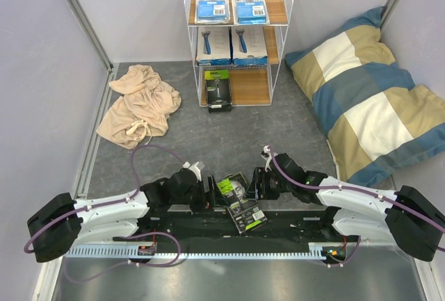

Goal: Place and organize the shaving razors onto the shelf

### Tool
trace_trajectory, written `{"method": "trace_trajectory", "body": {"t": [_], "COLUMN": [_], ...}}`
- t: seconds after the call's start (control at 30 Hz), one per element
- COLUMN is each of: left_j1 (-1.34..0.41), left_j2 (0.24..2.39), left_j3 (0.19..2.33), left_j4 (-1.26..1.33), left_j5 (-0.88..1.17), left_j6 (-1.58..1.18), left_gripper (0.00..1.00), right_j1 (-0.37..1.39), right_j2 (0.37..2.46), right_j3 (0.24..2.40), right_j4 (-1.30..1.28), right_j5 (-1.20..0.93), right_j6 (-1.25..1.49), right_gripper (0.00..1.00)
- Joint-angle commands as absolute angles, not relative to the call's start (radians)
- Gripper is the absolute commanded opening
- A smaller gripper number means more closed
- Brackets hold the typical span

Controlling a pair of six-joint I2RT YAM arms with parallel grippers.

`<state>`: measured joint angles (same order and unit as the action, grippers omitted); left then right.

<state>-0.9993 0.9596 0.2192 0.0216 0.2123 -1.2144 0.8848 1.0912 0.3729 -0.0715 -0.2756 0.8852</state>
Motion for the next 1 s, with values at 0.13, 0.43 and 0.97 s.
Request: {"method": "trace_trajectory", "body": {"t": [0.13,0.43,0.97], "left_j1": [-1.08,-1.184,-1.213], "left_j2": [1.115,1.278,1.05], "left_j3": [0.21,0.202,0.12], "left_j4": [0.164,0.377,0.624], "left_j5": [0.16,0.037,-0.186], "left_j6": [-1.315,-1.407,-1.25], "left_gripper": [0.91,0.85,0.44], "right_j1": [0.945,0.957,0.988], "right_j2": [1.101,1.074,1.083], "right_j3": [0.356,0.287,0.285], "right_j4": [-0.178,-0.025,0.265], "right_j5": [-0.324,-0.457,-0.623], "right_j6": [0.919,1.006,1.078], "right_gripper": [0.59,0.59,0.59]}}
